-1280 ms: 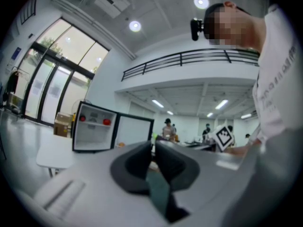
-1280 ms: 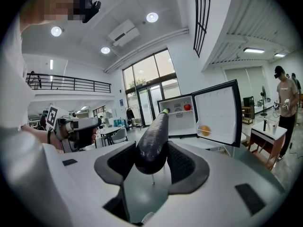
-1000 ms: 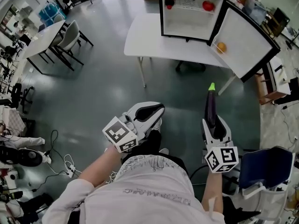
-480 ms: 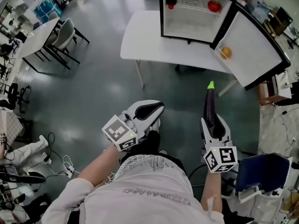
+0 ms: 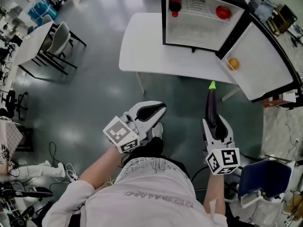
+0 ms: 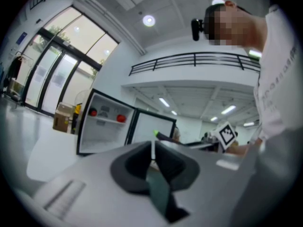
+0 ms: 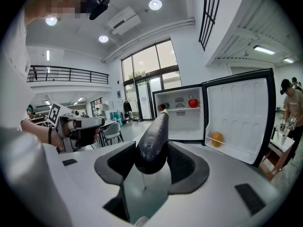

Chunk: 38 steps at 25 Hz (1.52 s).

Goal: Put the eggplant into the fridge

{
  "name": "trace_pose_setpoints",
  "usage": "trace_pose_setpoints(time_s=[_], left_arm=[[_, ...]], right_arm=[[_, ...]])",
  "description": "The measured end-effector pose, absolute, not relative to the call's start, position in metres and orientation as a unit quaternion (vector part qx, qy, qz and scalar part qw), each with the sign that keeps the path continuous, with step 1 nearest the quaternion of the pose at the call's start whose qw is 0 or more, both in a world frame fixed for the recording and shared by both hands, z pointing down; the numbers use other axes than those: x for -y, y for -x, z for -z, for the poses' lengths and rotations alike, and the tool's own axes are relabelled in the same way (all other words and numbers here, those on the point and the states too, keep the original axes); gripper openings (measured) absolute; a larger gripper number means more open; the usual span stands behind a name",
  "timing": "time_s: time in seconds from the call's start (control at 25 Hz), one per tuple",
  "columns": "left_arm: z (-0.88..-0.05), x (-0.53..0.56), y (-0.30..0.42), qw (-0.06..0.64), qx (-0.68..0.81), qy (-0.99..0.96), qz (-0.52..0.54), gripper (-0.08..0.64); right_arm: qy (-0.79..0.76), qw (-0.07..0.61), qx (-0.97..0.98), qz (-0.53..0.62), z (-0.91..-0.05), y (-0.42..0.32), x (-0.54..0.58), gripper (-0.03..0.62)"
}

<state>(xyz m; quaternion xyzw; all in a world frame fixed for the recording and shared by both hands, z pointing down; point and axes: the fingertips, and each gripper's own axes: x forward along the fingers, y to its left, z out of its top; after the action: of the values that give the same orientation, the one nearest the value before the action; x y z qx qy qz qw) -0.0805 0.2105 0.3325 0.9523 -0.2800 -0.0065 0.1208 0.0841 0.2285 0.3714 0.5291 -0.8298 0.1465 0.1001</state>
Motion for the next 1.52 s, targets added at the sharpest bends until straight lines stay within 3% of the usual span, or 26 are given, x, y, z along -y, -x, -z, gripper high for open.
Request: trace_pose_setpoints(time_s=[0.56, 1.52], left_arm=[[-0.328, -0.104, 0.103, 0.123, 0.243, -0.962, -0.002, 0.023], [-0.337, -0.023, 0.107, 0.129, 0.255, -0.958, -0.006, 0.023]], right_arm=[[-0.544, 0.105, 0.818, -0.153, -0.366, -0.050, -0.128, 0.206], [-0.543, 0.102, 0.819, -0.154, -0.373, -0.051, -0.040, 0.206]])
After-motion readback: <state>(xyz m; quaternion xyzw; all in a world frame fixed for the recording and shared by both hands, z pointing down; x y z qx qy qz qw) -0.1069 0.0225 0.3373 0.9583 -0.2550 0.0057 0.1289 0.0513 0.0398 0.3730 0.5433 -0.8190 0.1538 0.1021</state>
